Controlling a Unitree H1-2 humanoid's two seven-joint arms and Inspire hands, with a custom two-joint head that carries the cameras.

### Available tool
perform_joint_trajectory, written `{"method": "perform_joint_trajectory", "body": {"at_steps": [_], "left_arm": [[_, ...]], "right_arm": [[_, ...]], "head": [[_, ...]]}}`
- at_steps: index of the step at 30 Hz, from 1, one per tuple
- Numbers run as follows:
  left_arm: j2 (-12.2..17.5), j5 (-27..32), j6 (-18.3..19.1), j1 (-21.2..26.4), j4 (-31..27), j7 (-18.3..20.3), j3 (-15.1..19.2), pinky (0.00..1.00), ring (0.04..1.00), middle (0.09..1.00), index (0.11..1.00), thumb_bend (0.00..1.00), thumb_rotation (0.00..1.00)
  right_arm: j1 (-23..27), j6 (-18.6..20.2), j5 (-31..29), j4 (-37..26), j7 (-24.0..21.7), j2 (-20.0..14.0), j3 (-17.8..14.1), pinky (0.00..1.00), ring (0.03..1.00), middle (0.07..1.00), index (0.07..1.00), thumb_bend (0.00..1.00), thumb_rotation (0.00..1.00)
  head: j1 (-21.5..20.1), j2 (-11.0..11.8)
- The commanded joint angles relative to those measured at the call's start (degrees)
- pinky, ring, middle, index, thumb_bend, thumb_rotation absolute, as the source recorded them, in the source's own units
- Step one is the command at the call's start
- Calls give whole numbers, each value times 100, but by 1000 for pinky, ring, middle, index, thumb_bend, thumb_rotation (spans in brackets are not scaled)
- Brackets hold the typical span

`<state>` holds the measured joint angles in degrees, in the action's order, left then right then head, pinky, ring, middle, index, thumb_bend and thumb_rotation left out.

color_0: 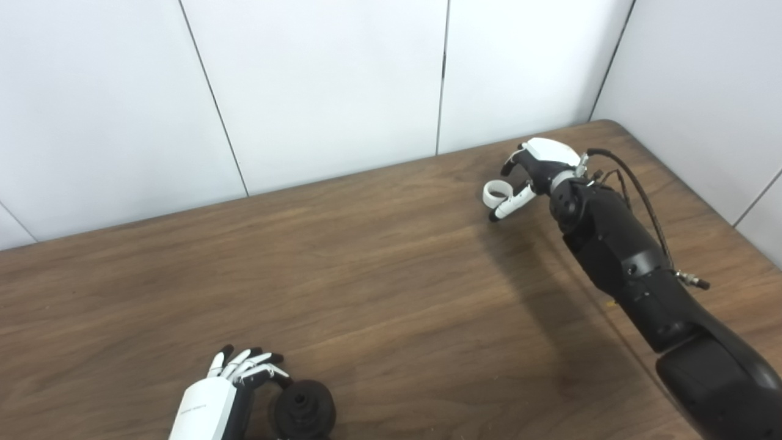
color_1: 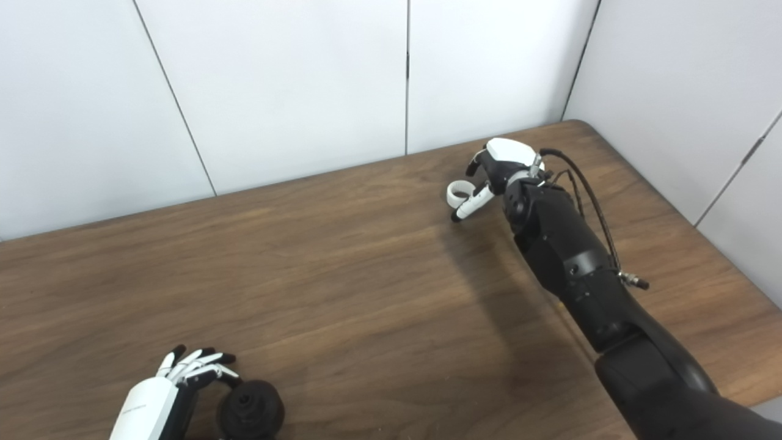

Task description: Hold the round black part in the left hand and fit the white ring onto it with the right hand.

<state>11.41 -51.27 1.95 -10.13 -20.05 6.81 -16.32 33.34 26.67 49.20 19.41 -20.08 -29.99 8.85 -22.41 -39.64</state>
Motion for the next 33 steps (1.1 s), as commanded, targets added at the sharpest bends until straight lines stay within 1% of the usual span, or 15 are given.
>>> {"method": "perform_joint_trajectory", "body": {"at_steps": [1, 5, 13, 22, 26, 29, 32, 33], "left_arm": [[47, 25, 45, -53, -98, 29, 55, 1000, 884, 783, 485, 522, 50], [39, -30, 57, -49, -119, 49, 40, 1000, 884, 783, 485, 522, 50], [7, -43, 51, -48, -101, 40, 28, 1000, 885, 783, 485, 522, 49], [0, -33, -9, -48, -63, -20, 16, 1000, 883, 781, 485, 522, 49], [-14, -52, 18, -53, -96, 2, 7, 1000, 883, 781, 485, 522, 49], [-15, -31, 13, -60, -119, 11, 10, 1000, 882, 780, 485, 522, 49], [-17, -23, 1, -60, -117, 2, 11, 1000, 881, 779, 485, 522, 48], [-22, -37, 18, -58, -127, 14, 9, 1000, 880, 779, 485, 522, 48]], "right_arm": [[287, 23, 65, -92, 91, -102, -77, 1000, 1000, 973, 729, 810, 326], [266, 23, 43, -98, 104, -89, -72, 1000, 1000, 963, 720, 809, 325], [288, 17, -35, -89, 101, -129, 22, 1000, 1000, 957, 717, 804, 343], [275, 17, -132, -88, 140, -90, 19, 1000, 1000, 953, 702, 797, 321], [257, 21, -87, -112, 91, -101, 30, 1000, 1000, 954, 706, 791, 328], [239, 22, -80, -127, 99, -99, 11, 1000, 1000, 950, 694, 792, 314], [224, 15, -113, -105, 166, -127, 41, 1000, 1000, 941, 656, 776, 289], [212, 13, -136, -106, 215, -133, 36, 1000, 1000, 920, 596, 712, 239]], "head": [[-4, -15], [89, -23], [142, -27], [167, -38], [185, -50], [186, -53], [187, -60], [188, -61]]}}
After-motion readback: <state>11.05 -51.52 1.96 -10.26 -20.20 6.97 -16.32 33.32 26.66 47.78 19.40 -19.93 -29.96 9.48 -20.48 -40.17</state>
